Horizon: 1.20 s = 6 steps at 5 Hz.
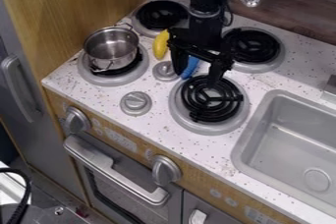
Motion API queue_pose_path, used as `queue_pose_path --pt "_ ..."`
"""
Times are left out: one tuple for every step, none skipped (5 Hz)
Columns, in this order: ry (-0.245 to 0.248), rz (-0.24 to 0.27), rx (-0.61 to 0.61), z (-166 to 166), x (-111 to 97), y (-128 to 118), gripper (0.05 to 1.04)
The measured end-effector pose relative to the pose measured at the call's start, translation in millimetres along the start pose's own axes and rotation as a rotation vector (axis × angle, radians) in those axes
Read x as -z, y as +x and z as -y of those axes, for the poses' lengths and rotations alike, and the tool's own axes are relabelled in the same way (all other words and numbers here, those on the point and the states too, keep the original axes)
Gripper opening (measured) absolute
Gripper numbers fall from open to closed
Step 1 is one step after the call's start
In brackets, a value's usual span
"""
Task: Move the silver pot to the right of the burner
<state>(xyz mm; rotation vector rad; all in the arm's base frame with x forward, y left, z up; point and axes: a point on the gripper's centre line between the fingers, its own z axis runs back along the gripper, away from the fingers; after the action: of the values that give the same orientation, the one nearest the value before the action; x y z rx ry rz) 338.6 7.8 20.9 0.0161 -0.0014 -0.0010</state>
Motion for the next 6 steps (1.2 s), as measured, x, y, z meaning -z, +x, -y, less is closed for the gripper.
queue_pose_path --pt "-0.002 -0.045 -0.003 -1 13 -6 0.997" --pt "0.021 -0.056 -0.060 -27 10 7 0.997" --pt "0.026 -0.010 -0.164 -67 -8 25 0.997" --pt "0.031 0.020 -0.251 -102 -11 35 0.997" --pt "0.033 -0.007 -0.319 -132 -3 39 0.997" --pt "0.018 -0.092 -0.371 -152 18 36 0.997"
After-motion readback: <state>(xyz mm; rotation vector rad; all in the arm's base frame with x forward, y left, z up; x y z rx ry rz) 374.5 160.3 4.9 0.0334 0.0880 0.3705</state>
